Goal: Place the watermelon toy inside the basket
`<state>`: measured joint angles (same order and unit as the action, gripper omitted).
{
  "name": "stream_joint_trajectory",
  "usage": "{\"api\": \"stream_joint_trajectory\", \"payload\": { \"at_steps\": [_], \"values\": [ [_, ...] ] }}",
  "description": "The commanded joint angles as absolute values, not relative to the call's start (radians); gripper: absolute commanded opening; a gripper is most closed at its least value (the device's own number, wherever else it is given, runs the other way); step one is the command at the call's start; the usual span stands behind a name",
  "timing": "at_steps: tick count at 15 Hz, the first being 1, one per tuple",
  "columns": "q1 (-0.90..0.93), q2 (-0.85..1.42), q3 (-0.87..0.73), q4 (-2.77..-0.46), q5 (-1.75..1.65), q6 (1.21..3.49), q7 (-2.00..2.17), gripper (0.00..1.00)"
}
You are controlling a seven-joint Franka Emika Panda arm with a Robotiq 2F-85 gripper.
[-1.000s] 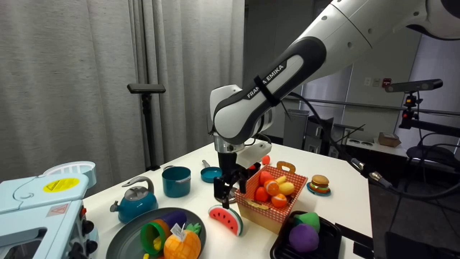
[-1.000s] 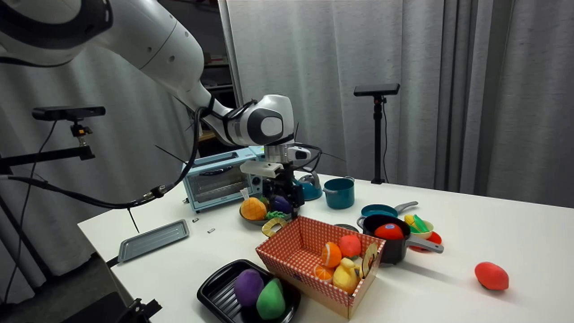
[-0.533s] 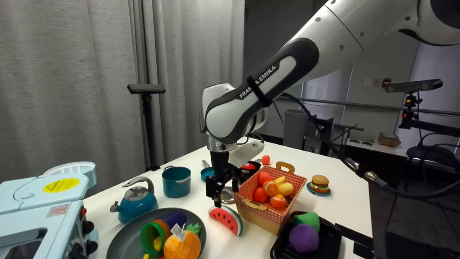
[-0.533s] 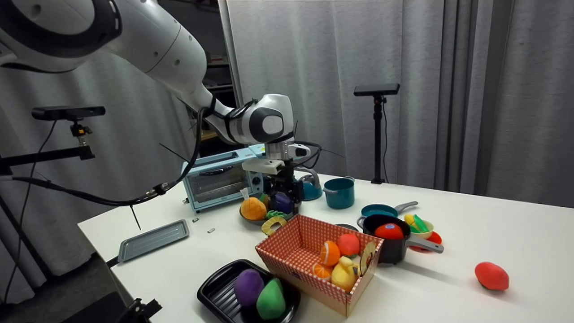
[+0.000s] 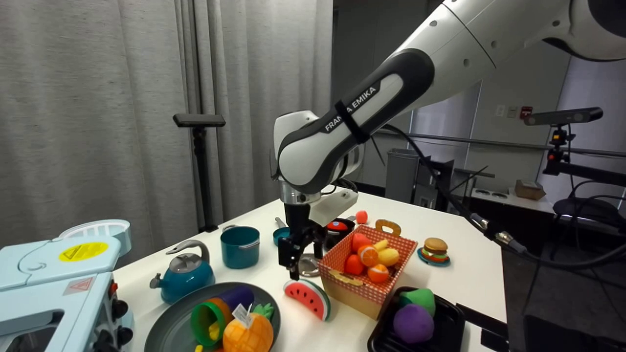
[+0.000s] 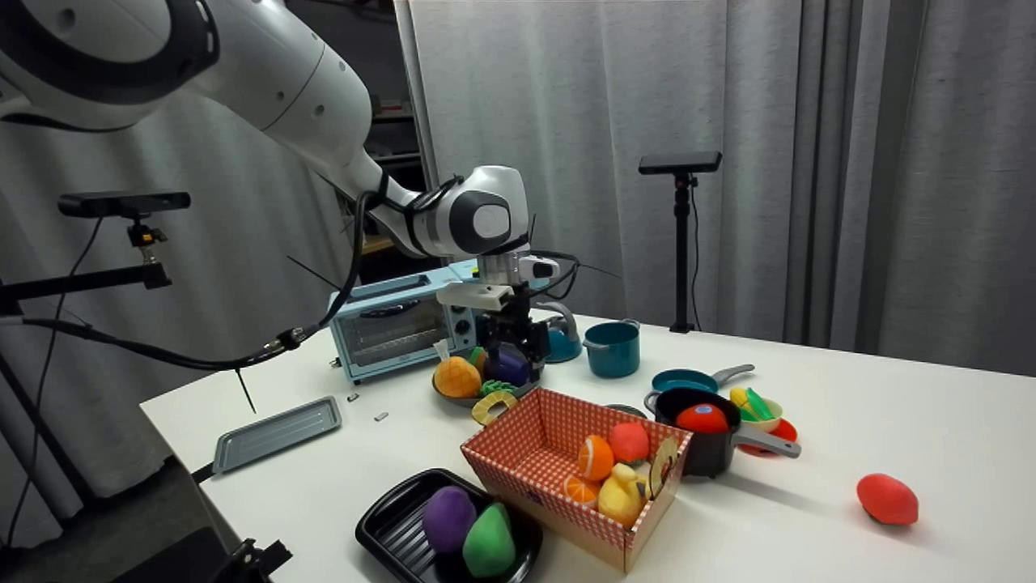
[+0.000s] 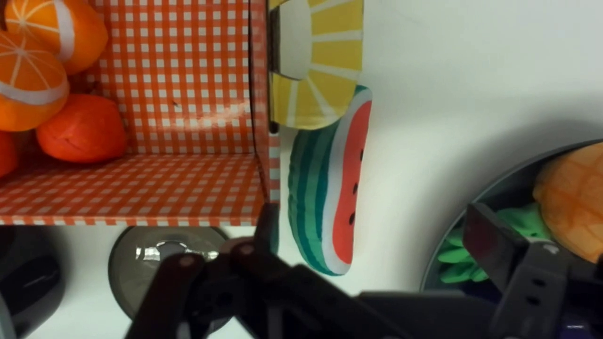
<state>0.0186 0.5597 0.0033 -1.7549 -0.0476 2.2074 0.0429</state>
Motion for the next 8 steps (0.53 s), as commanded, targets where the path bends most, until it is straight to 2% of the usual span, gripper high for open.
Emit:
{"api": "stream_joint_trajectory", "payload": {
  "at_steps": [1, 8],
  "values": [
    [0.018, 0.593, 0.007, -1.724, -0.037, 2.242, 0.029, 1.0],
    [0.054, 0.689, 0.001, -1.676, -0.071, 2.195, 0.046, 1.0]
  ]
}}
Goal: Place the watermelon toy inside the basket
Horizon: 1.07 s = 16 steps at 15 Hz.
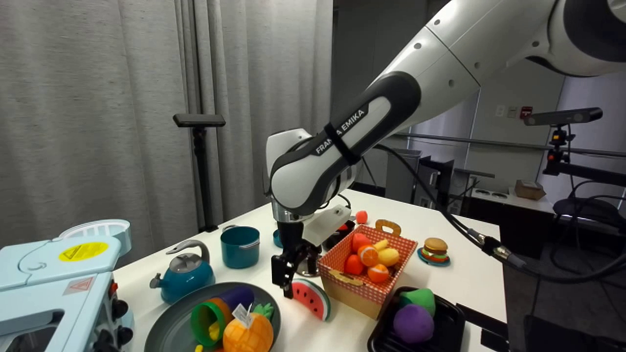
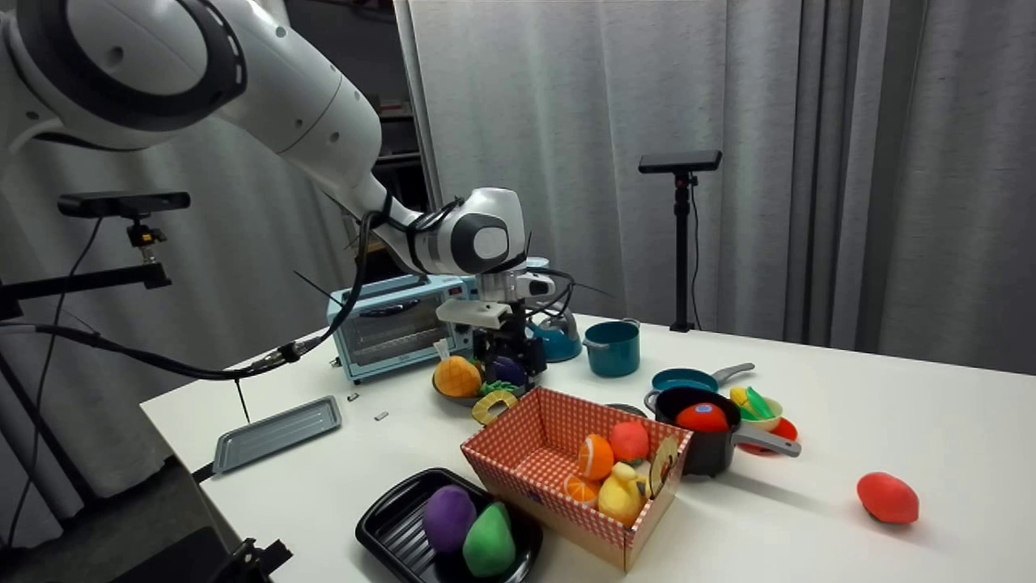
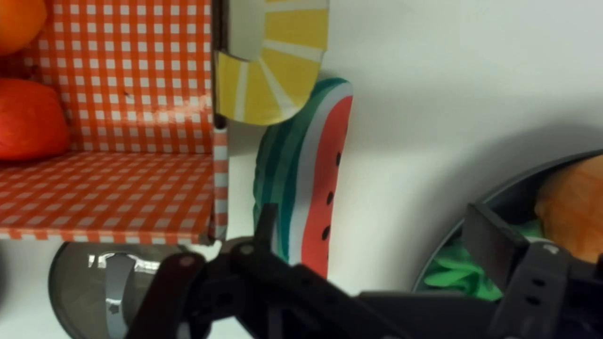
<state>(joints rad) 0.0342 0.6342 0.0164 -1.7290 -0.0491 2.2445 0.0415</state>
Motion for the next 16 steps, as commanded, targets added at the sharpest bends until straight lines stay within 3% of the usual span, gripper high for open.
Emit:
{"api": "stream_joint_trajectory", "payload": {
  "at_steps": [1, 7, 9, 16],
  "values": [
    [0.063, 0.692, -0.01, -1.677, -0.087, 2.17, 0.056, 1.0],
    [0.085, 0.702, -0.061, -1.688, -0.192, 2.159, 0.082, 1.0],
    [0.084, 0.709, -0.062, -1.691, -0.202, 2.184, 0.092, 0.73],
    [0.059, 0.689, -0.052, -1.704, -0.176, 2.221, 0.087, 0.28]
  ]
}}
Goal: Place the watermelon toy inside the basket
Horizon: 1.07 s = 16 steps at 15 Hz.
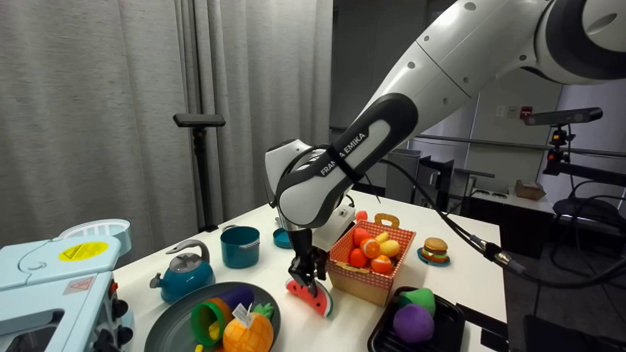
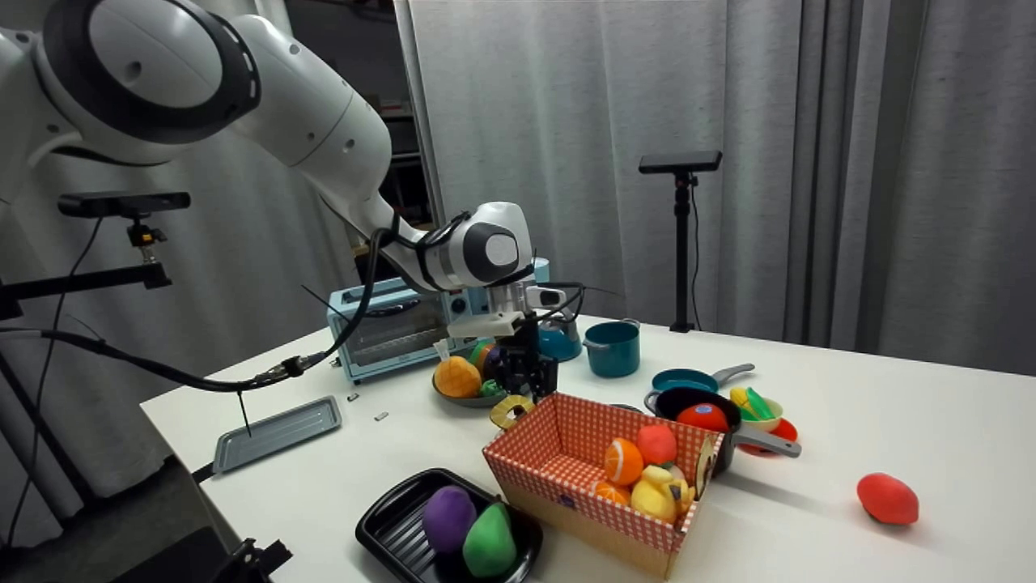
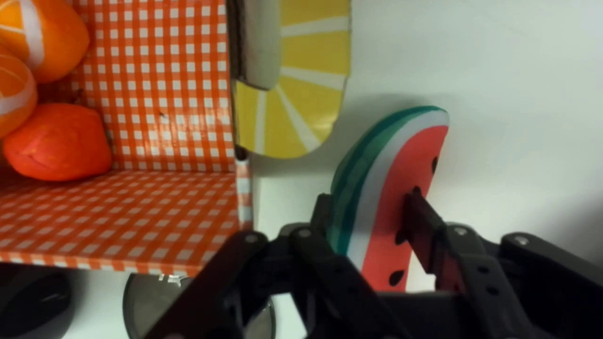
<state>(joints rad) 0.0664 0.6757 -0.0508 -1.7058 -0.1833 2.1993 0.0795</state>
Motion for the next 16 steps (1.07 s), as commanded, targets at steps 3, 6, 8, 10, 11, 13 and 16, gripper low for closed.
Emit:
{"api": "stream_joint_trajectory", "payload": {
  "at_steps": [3, 6, 8, 10, 11, 13, 16],
  "values": [
    [0.055, 0.683, -0.051, -1.706, -0.17, 2.221, 0.089, 0.07],
    [0.045, 0.672, -0.042, -1.707, -0.15, 2.224, 0.081, 0.0],
    [0.04, 0.656, -0.034, -1.709, -0.132, 2.233, 0.073, 0.03],
    [0.038, 0.641, -0.027, -1.713, -0.115, 2.253, 0.065, 0.03],
    [0.039, 0.635, -0.024, -1.715, -0.111, 2.259, 0.058, 0.03],
    [0.049, 0.63, -0.028, -1.716, -0.121, 2.26, 0.059, 0.38],
    [0.06, 0.63, -0.034, -1.716, -0.139, 2.238, 0.061, 0.58]
  ]
}}
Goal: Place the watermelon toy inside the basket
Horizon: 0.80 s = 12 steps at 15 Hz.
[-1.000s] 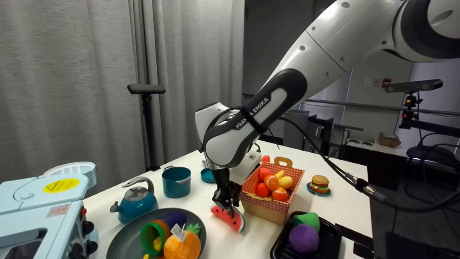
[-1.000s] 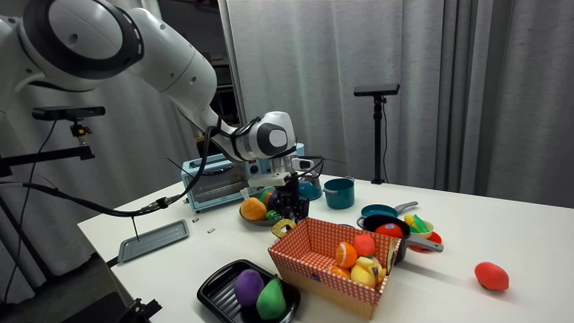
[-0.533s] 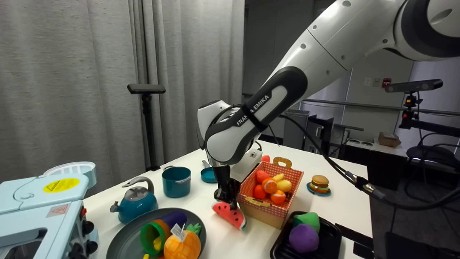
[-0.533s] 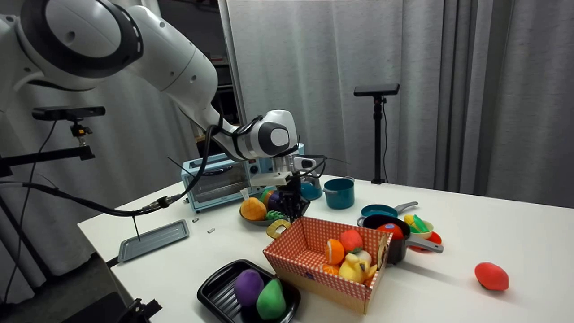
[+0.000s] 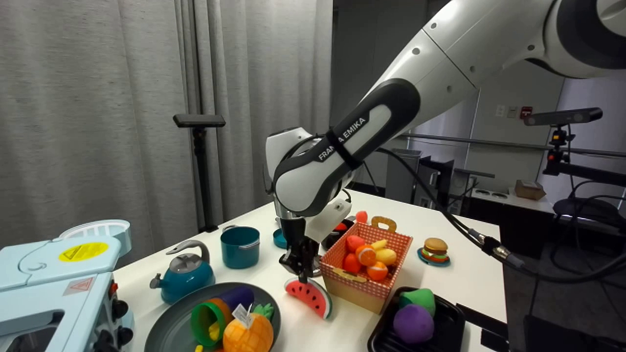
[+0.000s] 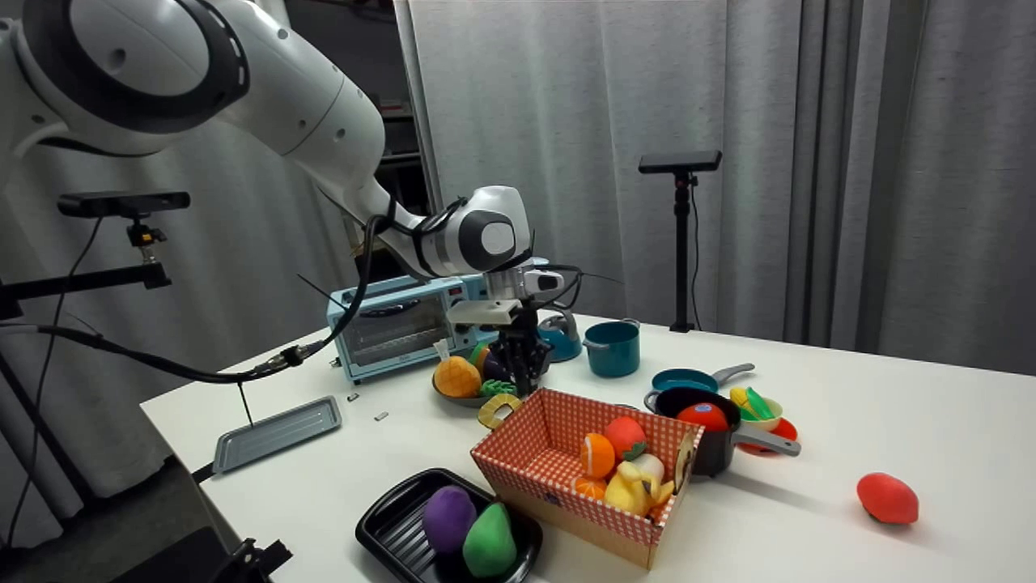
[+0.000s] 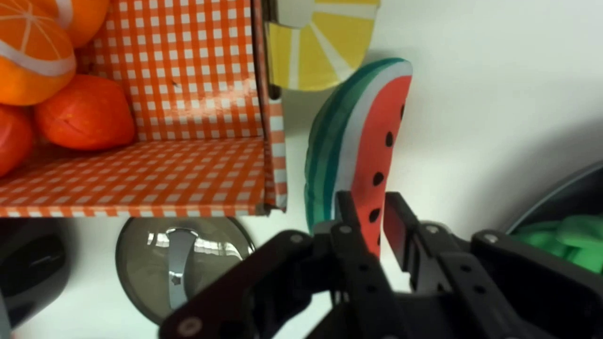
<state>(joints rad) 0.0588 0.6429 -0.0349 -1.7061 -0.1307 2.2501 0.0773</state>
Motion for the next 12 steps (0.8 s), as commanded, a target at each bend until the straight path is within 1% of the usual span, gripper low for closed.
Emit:
{"api": "stream_joint_trajectory", "payload": {
  "at_steps": [1, 6, 8, 12],
  "values": [
    [0.061, 0.633, -0.034, -1.715, -0.141, 2.235, 0.061, 0.64],
    [0.056, 0.632, -0.041, -1.733, -0.159, 2.215, 0.048, 0.97],
    [0.056, 0.635, -0.049, -1.744, -0.169, 2.223, 0.049, 1.0],
    [0.043, 0.639, -0.052, -1.762, -0.164, 2.239, 0.044, 1.0]
  ]
}}
